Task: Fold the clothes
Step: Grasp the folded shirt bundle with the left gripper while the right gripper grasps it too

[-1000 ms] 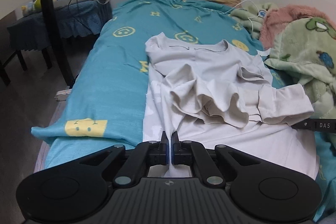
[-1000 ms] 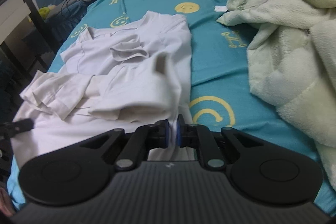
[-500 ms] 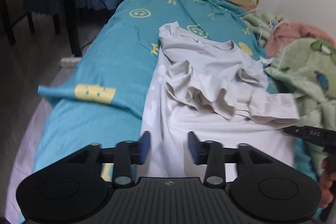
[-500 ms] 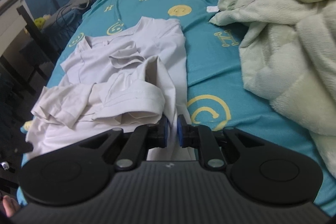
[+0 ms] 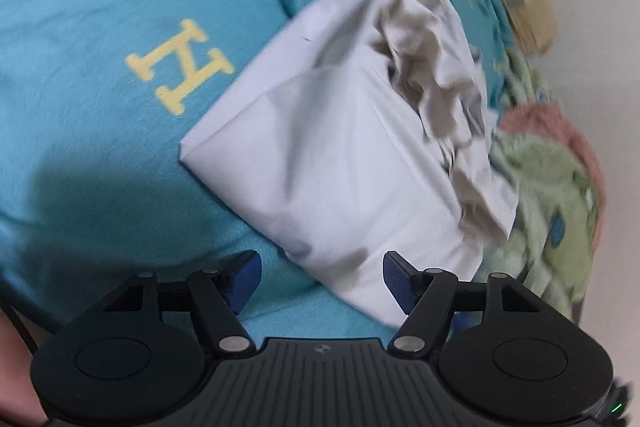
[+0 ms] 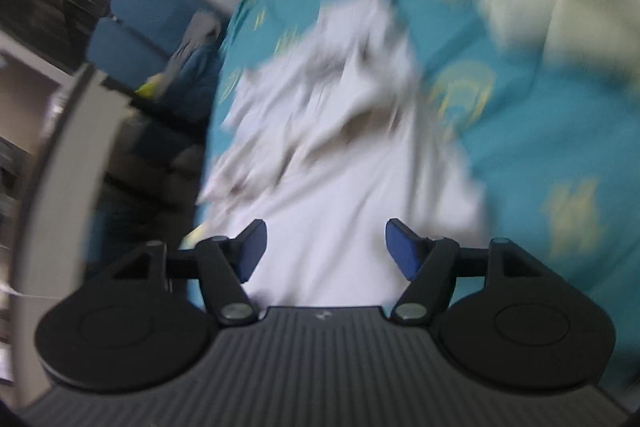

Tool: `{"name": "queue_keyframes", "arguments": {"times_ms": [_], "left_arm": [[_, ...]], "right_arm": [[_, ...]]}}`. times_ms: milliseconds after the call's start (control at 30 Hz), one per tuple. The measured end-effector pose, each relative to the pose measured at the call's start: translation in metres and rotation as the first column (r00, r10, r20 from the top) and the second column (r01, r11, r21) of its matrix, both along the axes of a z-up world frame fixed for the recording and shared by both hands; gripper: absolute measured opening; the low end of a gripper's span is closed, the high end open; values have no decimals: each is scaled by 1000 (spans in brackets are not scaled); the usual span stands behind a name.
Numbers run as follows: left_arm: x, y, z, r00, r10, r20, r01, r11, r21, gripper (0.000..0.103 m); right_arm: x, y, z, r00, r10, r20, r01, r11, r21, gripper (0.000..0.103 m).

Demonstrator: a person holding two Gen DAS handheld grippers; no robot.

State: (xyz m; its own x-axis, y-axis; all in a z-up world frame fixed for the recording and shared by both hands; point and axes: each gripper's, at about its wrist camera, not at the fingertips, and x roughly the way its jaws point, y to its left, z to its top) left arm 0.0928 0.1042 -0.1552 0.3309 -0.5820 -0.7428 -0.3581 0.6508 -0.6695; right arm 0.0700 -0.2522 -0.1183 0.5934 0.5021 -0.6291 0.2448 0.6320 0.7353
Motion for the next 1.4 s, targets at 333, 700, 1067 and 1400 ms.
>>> {"name": "queue_keyframes", "arguments": {"times_ms": [333,700,1067,1400], "left_arm": [[-5,14,-13,979,205,21,-201,973,-114,64],[-11,25,-10,957,284,57,-277,954,-111,34],[-15,23,-4,958,282,63,-266,946,-184,54],[0,25,-20,953,300,42,-291,946,-143,56]], "right_arm": [[-1,5,-72,948,-139,-285,208,950,231,66],[-6,-9,-62,913,-369,-172,385,920,73,19],[-1,-16,-14,924,-360,128,338,927,161,10],[-1,-26,-7,907,-378,186,362,925,117,9]]}}
